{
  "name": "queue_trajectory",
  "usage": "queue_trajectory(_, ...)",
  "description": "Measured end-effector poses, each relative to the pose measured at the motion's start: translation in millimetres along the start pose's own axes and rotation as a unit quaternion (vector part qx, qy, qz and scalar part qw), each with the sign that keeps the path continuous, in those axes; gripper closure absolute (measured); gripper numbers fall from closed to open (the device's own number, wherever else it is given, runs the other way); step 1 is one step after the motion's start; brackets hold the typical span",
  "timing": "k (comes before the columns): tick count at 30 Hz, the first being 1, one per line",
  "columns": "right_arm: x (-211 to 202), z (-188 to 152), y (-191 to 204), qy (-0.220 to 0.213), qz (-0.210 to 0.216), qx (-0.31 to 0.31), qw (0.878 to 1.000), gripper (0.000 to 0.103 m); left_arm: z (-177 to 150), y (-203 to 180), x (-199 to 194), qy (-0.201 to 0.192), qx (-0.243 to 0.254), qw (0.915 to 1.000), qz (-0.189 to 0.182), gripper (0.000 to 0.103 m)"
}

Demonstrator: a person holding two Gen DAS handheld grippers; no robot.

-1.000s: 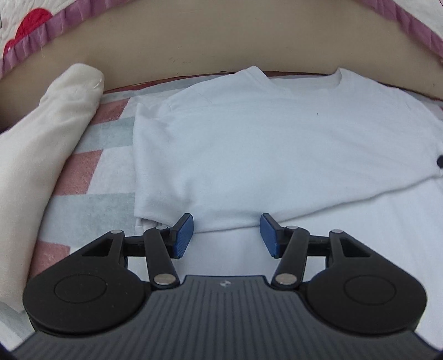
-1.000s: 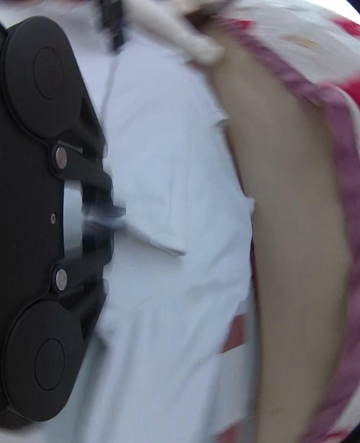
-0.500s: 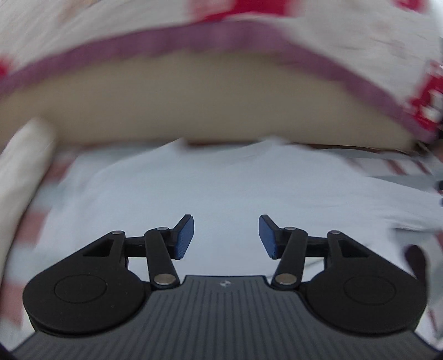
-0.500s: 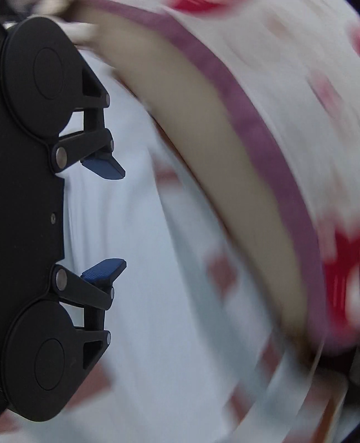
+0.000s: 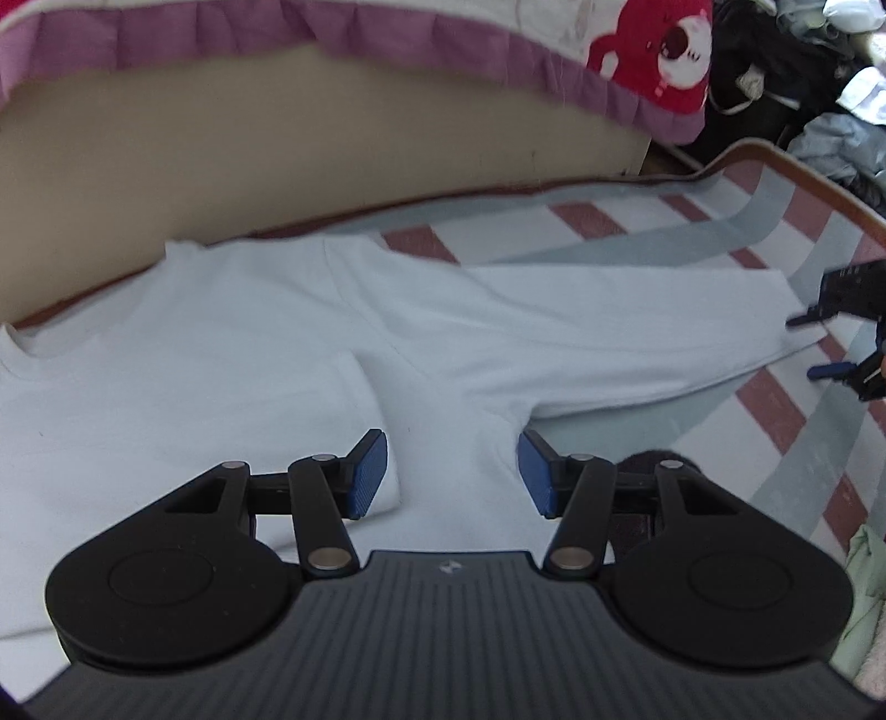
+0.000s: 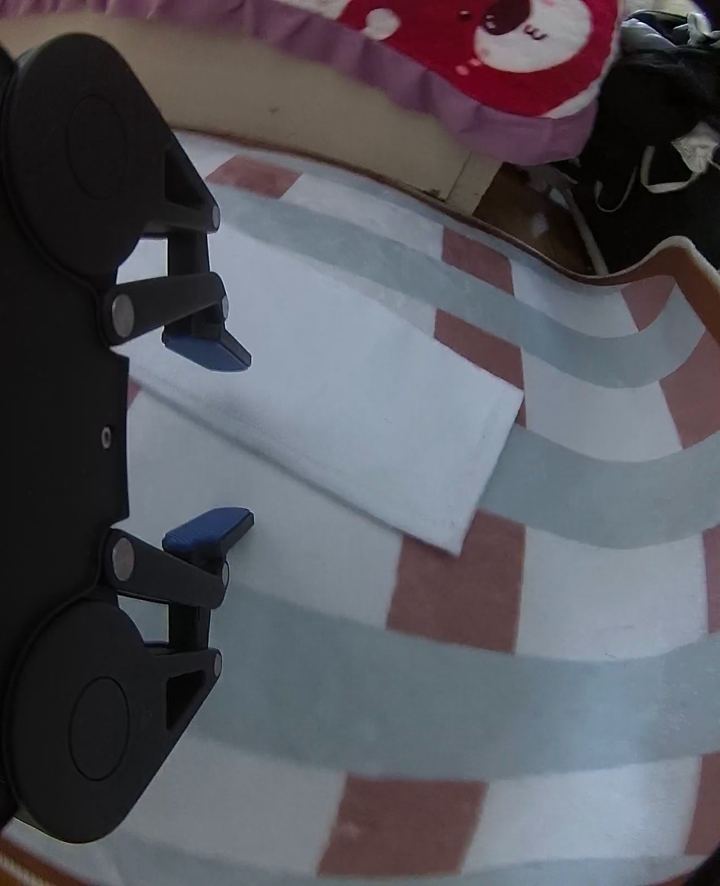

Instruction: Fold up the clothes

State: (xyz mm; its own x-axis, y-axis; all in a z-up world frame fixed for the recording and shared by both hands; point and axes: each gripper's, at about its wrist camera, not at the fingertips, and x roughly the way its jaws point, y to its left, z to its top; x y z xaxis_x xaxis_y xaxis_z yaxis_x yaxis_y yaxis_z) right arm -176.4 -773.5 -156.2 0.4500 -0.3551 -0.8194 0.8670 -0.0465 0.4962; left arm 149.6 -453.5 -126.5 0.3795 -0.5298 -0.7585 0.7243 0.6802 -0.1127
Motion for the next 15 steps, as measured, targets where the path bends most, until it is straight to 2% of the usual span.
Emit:
queue_trajectory(3,19,-12,40,-0.024,-0.046,-0.117,0.992,0.03,-7,6,2,0.012,-0.014,0.9998,0.009,0.051)
queue_trajectory(5,29,-24,60,-0.045,-0.081,-0.193,0.977,0.036,-11,16,0,0.016,-0.028,0.9993,0.017,0.051)
queue_trajectory(6,32,-30,65,-0.06,-0.092,-0.213,0.971,0.062,-13,22,-2,0.016,-0.04,0.9989,0.019,0.051)
queue_trajectory(7,34,-34,70,-0.073,-0.1,-0.223,0.967,0.095,-14,30,-6,0.014,-0.055,0.9982,0.019,0.051)
queue_trajectory(8,34,-37,72,-0.085,-0.091,-0.212,0.969,0.095,-17,39,-11,0.003,-0.072,0.9974,0.006,0.051)
queue_trajectory(9,27,-40,71,-0.116,-0.074,-0.186,0.973,0.095,-20,48,-17,-0.007,-0.088,0.996,-0.007,0.051)
queue_trajectory(10,18,-51,77,-0.155,-0.047,-0.179,0.97,0.095,-22,57,-22,-0.018,-0.105,0.9941,-0.021,0.051)
queue_trajectory(11,12,-61,91,-0.166,-0.023,-0.204,0.965,0.095,-26,67,-28,-0.028,-0.121,0.9916,-0.035,0.051)
queue_trajectory(12,6,-72,104,-0.176,0.005,-0.228,0.958,0.095,-29,76,-34,-0.038,-0.137,0.9888,-0.046,0.051)
queue_trajectory(13,-6,-85,120,-0.178,0.054,-0.256,0.949,0.095,-33,84,-40,-0.047,-0.148,0.9869,-0.044,0.051)
queue_trajectory(15,-29,-113,151,-0.181,0.153,-0.311,0.921,0.095,-39,98,-50,-0.061,-0.164,0.984,-0.036,0.051)
